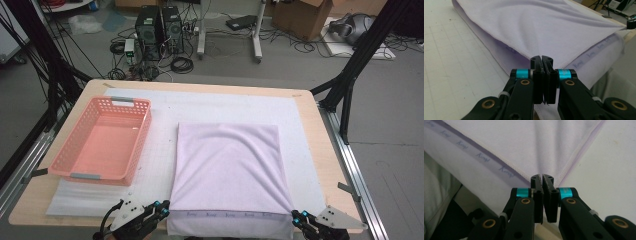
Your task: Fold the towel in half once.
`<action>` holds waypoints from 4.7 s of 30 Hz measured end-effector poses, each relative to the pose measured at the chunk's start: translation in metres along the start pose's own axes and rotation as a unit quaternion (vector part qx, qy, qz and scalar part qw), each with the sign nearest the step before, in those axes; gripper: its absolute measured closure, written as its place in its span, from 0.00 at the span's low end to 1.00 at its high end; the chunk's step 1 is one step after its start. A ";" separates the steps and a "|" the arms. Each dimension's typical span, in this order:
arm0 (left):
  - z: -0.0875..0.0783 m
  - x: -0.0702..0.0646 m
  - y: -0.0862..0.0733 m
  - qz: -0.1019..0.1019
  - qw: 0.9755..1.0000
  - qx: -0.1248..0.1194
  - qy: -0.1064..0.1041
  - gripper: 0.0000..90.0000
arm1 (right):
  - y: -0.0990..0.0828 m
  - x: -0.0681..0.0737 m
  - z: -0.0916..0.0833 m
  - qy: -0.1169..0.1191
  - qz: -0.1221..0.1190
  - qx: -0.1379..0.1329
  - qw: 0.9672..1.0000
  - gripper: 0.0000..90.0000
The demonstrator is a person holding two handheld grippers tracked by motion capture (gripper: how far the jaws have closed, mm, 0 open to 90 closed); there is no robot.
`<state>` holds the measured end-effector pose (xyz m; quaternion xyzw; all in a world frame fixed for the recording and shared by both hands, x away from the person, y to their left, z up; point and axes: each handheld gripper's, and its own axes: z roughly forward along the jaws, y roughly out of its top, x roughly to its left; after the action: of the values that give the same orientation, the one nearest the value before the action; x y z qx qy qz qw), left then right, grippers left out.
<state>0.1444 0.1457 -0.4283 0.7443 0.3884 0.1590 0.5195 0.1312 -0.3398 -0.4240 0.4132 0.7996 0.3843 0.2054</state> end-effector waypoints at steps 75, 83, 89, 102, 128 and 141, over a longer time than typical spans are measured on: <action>0.185 0.129 0.086 -0.024 0.986 0.090 0.140 0.94 | 0.043 -0.062 0.071 0.004 0.039 -0.004 0.999 0.73; 0.186 0.141 0.087 -0.079 0.985 0.070 0.139 0.63 | 0.046 -0.065 0.075 0.000 0.040 -0.007 0.999 0.68; 0.190 0.153 0.088 -0.099 0.987 0.070 0.107 0.52 | 0.064 -0.089 0.089 -0.018 0.068 -0.027 0.997 0.55; 0.197 0.156 0.092 -0.065 0.989 0.082 0.108 0.75 | 0.109 -0.148 0.168 -0.046 0.127 0.019 0.991 0.53; 0.206 0.163 0.122 -0.103 0.985 0.029 0.132 0.96 | 0.141 -0.161 0.182 -0.062 0.108 -0.051 0.991 0.97; 0.235 0.193 0.163 -0.092 0.986 0.021 0.135 0.96 | 0.163 -0.187 0.210 -0.074 0.126 -0.053 0.988 0.97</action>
<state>0.4866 0.1106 -0.4107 0.6877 0.5253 0.2013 0.4590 0.4563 -0.3407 -0.4243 0.5260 0.7027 0.4173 0.2353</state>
